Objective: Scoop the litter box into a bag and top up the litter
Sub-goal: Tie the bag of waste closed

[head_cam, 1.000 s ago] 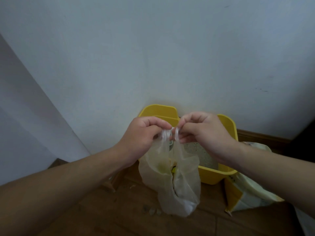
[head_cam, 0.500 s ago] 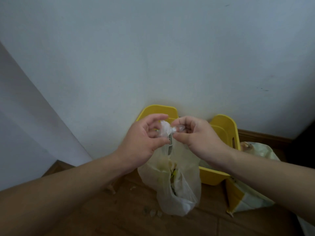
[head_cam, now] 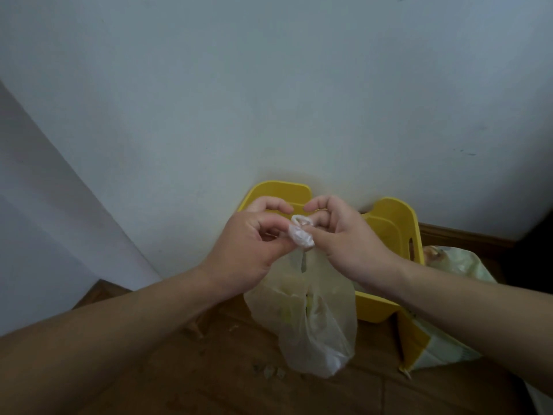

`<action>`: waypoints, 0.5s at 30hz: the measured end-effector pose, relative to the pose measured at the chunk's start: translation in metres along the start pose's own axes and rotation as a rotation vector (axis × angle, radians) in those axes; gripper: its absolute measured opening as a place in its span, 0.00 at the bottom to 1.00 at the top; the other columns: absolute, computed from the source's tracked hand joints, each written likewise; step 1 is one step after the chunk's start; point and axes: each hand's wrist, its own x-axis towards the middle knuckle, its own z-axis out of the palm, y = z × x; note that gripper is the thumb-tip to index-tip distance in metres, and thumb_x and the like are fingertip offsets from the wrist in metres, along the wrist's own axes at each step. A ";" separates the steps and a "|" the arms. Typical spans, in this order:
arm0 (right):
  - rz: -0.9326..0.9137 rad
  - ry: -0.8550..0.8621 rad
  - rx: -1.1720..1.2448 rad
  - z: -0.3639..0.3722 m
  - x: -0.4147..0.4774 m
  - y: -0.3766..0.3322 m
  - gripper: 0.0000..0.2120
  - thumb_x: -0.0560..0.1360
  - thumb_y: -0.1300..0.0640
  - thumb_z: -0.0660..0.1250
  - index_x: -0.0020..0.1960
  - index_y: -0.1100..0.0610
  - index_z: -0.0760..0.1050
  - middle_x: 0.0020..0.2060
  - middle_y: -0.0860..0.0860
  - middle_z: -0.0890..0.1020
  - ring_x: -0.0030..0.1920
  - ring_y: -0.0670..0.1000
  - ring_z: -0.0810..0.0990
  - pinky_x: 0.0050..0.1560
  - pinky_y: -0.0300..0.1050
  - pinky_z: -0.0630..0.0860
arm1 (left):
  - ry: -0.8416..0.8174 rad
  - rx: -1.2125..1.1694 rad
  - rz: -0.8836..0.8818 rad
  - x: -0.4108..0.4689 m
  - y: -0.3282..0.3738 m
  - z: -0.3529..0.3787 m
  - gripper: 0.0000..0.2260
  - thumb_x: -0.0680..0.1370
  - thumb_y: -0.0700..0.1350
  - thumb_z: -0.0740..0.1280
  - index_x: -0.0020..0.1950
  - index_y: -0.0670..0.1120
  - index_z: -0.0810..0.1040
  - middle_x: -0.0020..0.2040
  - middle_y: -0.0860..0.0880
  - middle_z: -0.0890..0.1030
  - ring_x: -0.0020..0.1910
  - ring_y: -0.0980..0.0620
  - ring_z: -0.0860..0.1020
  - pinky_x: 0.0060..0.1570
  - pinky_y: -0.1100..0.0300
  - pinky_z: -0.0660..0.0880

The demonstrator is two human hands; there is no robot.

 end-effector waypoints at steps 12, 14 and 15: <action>0.039 -0.112 0.020 -0.006 -0.006 -0.005 0.09 0.70 0.72 0.72 0.47 0.61 0.79 0.37 0.51 0.81 0.36 0.46 0.78 0.38 0.37 0.75 | 0.068 0.089 0.070 0.003 -0.008 -0.001 0.05 0.70 0.41 0.77 0.41 0.40 0.86 0.40 0.48 0.84 0.39 0.48 0.81 0.39 0.54 0.78; 0.018 -0.133 0.011 -0.006 -0.008 -0.005 0.13 0.70 0.71 0.73 0.50 0.58 0.77 0.43 0.52 0.80 0.37 0.50 0.79 0.39 0.41 0.76 | 0.089 0.077 0.049 0.005 -0.008 0.000 0.06 0.68 0.42 0.78 0.40 0.40 0.85 0.39 0.48 0.84 0.39 0.48 0.81 0.38 0.54 0.77; 0.000 -0.122 -0.002 -0.005 -0.008 -0.004 0.13 0.70 0.68 0.75 0.49 0.56 0.76 0.44 0.52 0.79 0.37 0.52 0.78 0.39 0.43 0.76 | 0.095 0.078 0.040 0.006 -0.008 0.001 0.07 0.67 0.42 0.77 0.40 0.40 0.85 0.39 0.48 0.84 0.38 0.49 0.81 0.38 0.54 0.77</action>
